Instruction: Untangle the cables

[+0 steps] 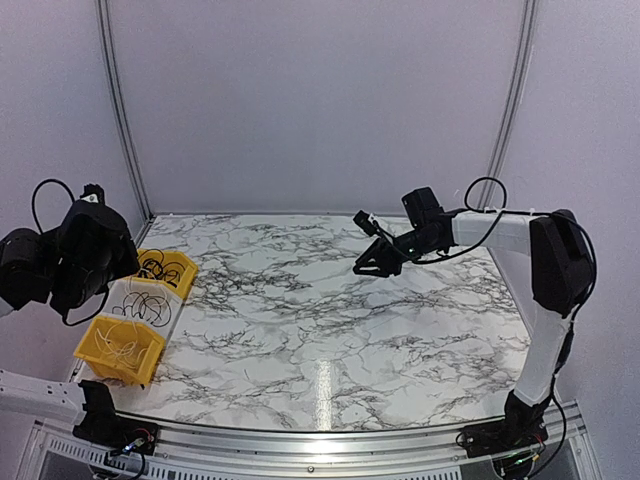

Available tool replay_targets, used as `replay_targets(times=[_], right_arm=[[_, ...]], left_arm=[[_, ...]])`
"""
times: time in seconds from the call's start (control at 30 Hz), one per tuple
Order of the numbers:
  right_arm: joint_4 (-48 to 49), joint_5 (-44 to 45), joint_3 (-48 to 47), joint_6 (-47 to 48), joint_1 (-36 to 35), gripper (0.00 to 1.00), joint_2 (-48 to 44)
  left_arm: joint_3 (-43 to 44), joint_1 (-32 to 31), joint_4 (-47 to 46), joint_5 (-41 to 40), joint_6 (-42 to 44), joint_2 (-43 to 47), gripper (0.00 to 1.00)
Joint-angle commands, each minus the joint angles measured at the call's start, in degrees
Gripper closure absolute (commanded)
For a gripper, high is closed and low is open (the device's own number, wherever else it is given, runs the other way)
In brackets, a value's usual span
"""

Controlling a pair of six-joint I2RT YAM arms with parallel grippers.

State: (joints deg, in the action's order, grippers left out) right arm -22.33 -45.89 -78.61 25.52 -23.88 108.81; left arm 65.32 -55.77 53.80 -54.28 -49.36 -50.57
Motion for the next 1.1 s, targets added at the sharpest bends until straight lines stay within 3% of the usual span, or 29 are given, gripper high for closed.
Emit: replay_targets(times=[0.0,0.2,0.53,0.73,1.07], right_arm=[[-2.75,-0.65,-2.15,1.76,-0.29,0.64,1.56],[-3.05,-0.21,-2.09,2.16,-0.29,0.64,2.10],[-3.73,-0.17,-2.60,2.20,-0.27,0.63,3.51],[-4.04,0.01,-2.76,2.33,-0.29,0.63,3.93],[-4.74,-0.17,-3.21,2.25,-0.30,0.62,5.31]], left_arm=[[-0.39,0.65,16.29,-2.91,-11.98,0.39,1.00],[-2.42,0.75,18.13,-2.76,-15.02,4.42,1.00],[5.45,0.75,18.80,-3.34,-8.78,9.04,1.00],[10.12,0.83,28.67,-2.81,-12.94,6.93,1.00],[3.14,1.01,28.81,1.38,-17.22,14.29,1.00]])
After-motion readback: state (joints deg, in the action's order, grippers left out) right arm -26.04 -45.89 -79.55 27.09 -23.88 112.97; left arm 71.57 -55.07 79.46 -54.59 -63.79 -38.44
